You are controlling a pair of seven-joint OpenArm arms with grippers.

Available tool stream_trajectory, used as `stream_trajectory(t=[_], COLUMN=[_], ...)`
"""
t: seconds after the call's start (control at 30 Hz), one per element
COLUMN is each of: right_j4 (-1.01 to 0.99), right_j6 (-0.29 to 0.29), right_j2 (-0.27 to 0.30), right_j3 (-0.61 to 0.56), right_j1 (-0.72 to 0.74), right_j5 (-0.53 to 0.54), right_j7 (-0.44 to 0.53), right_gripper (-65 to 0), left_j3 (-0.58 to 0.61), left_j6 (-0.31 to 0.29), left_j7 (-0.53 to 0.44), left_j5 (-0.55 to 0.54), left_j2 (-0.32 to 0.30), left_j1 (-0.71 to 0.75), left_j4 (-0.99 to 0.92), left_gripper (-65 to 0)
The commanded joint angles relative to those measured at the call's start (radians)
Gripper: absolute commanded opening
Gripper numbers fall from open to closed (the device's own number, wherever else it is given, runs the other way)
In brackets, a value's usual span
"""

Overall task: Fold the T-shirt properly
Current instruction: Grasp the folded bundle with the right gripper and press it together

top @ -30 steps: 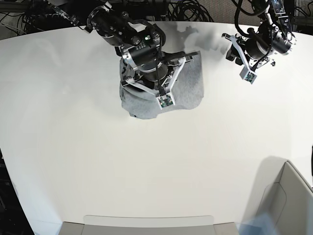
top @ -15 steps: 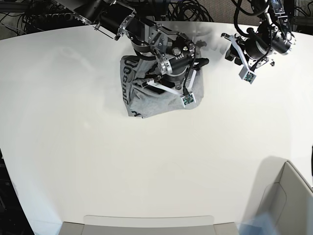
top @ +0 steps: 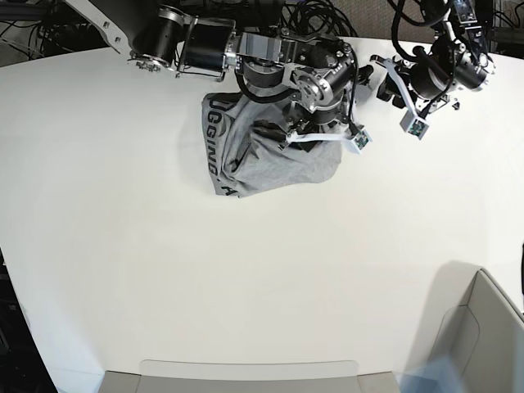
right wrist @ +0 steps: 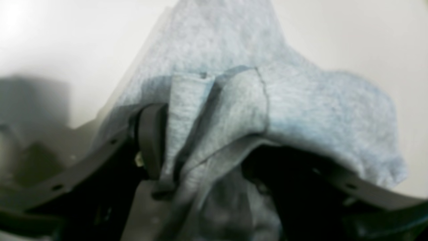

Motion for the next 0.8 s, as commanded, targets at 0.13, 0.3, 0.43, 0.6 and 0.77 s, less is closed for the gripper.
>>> stream_trajectory(t=[0.13, 0.3, 0.43, 0.6, 0.77], right_j4=[-0.124, -0.131, -0.131, -0.130, -0.075], right_j6=[-0.007, -0.006, -0.006, -0.004, 0.106], right_j2=[-0.034, -0.034, -0.034, -0.034, -0.034], right_j3=[-0.110, -0.209, -0.209, -0.209, -0.209], right_j1=[0.114, 0.195, 0.212, 0.212, 0.197], right_j5=[-0.017, -0.017, -0.017, -0.014, -0.015], right_j7=[-0.008, -0.008, -0.008, 0.019, -0.012], right_gripper=[-31.6, -31.6, -31.6, -31.6, -31.6], left_j3=[-0.002, -0.002, -0.002, -0.001, -0.001], left_j6=[-0.001, -0.001, -0.001, -0.001, -0.001], left_j7=[-0.009, -0.009, -0.009, -0.009, -0.009], left_j5=[-0.012, -0.012, -0.012, -0.012, -0.012], left_j2=[-0.007, -0.007, -0.007, -0.007, -0.007], left_j1=[0.018, 0.020, 0.020, 0.020, 0.020], left_j4=[0.016, 0.016, 0.016, 0.016, 0.016], left_gripper=[-46.2, -46.2, -46.2, -46.2, -46.2])
